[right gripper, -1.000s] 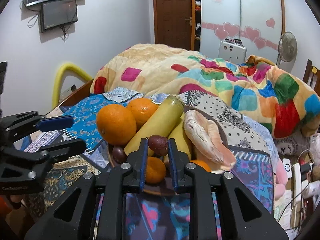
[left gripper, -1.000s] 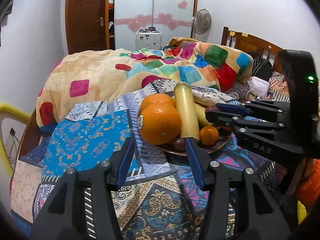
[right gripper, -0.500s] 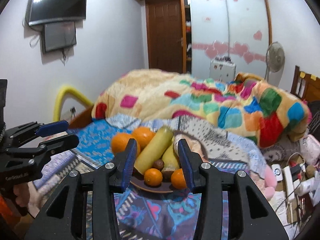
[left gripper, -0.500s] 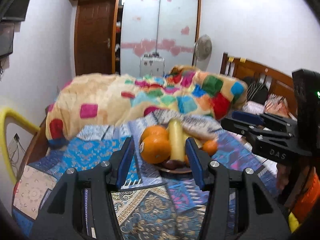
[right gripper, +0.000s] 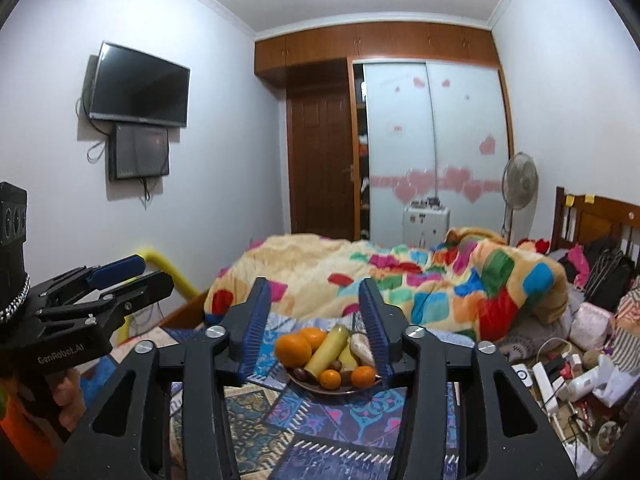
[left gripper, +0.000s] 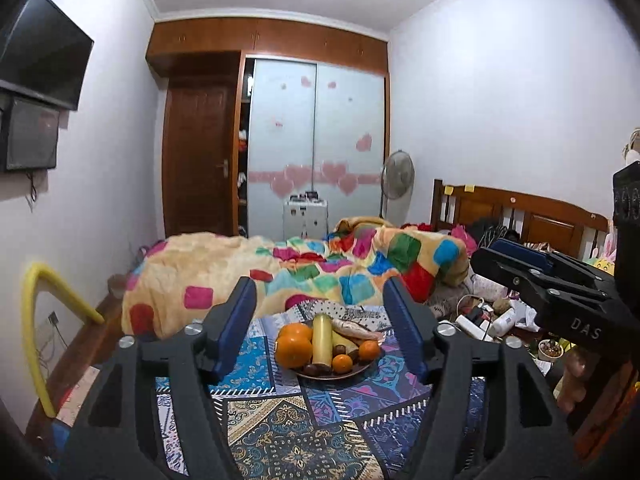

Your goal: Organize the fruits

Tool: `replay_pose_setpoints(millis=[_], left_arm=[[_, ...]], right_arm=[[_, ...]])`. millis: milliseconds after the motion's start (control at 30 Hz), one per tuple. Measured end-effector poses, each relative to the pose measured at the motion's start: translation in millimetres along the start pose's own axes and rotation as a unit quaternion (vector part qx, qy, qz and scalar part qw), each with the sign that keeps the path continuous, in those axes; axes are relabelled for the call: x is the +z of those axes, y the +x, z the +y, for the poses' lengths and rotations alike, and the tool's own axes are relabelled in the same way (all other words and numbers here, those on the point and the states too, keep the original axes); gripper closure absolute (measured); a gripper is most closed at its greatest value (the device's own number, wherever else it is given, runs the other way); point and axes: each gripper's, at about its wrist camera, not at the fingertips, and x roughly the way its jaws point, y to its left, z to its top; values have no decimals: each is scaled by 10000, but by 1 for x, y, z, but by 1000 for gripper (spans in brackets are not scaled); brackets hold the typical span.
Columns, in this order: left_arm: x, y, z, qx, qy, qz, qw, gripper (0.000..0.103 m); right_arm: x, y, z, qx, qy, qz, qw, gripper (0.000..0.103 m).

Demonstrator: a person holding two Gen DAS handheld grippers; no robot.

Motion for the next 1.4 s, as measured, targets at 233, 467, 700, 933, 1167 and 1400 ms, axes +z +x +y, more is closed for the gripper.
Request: replay_pose_setpoints(millis=[233,467,700,933,1167,1400], left_arm=[[-3,-34,-5,103,27,-158,9998,16],[-7,-48,-9,184,83,-206,9996,6],[-9,-52,-13,222,95,-228,9994,2],[-11,-53,-14,237,100,-211,9994,1],[-12,-52,-13,232,96,-201,9995,1],[-14,-48,-12,218,93,-172,9996,1]], right_arm=[[0,-31,12,-188,5,-306,9994,29],[-6,-46,16,-493,-40,-479,9976,7],[-13,-54,18,-643,-85,-541,9964,0],[-16,-55,18,-642,-72,-530,9965,0],[-17,-55,19,-631,-69,-508,9967,0],[-17,-54,18,-620,-50,-492,9968,0]])
